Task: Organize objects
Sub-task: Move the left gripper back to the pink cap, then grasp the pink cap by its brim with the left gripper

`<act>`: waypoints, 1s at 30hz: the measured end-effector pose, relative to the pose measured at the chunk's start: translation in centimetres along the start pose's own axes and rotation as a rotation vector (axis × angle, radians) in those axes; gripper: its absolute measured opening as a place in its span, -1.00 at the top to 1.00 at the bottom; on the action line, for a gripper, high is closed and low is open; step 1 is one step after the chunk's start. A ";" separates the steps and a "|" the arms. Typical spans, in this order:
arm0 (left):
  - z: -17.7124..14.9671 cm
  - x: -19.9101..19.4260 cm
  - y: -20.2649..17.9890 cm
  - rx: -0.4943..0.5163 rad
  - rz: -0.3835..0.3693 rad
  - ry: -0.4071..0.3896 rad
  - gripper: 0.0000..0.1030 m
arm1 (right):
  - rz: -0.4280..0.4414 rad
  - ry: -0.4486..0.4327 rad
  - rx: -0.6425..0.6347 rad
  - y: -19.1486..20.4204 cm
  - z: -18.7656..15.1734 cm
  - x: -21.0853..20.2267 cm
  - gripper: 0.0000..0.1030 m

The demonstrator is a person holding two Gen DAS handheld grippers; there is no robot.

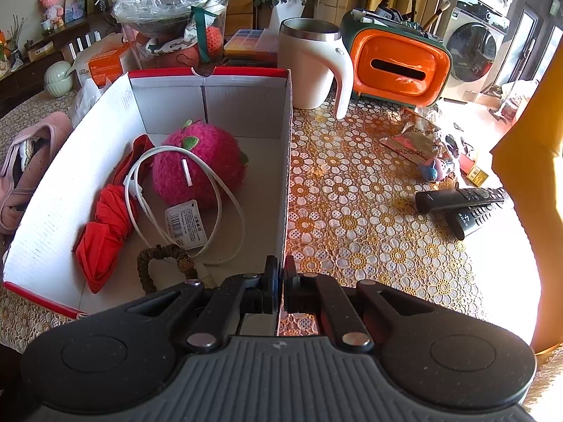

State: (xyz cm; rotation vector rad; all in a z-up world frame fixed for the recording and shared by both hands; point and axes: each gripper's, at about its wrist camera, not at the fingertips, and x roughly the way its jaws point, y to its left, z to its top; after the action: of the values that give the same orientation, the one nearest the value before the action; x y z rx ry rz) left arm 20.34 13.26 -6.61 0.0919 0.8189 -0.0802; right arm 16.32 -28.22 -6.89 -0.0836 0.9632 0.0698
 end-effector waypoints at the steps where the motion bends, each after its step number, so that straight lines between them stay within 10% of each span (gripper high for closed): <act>1: 0.0 0.5 0.2 0.001 0.004 0.004 -1.00 | -0.002 0.001 -0.001 0.0 0.0 0.0 0.96; 12: -0.9 4.8 2.1 -0.019 0.040 0.053 -0.98 | -0.012 0.013 0.002 0.4 0.2 0.3 0.96; 30: -1.1 5.3 2.2 -0.034 0.038 0.072 0.44 | -0.014 0.021 0.003 0.4 0.3 0.6 0.96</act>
State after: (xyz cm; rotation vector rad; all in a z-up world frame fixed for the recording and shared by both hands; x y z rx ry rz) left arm 23.38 15.42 -11.14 0.0785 0.8900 -0.0275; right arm 16.85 -27.78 -7.26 -0.0883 0.9841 0.0544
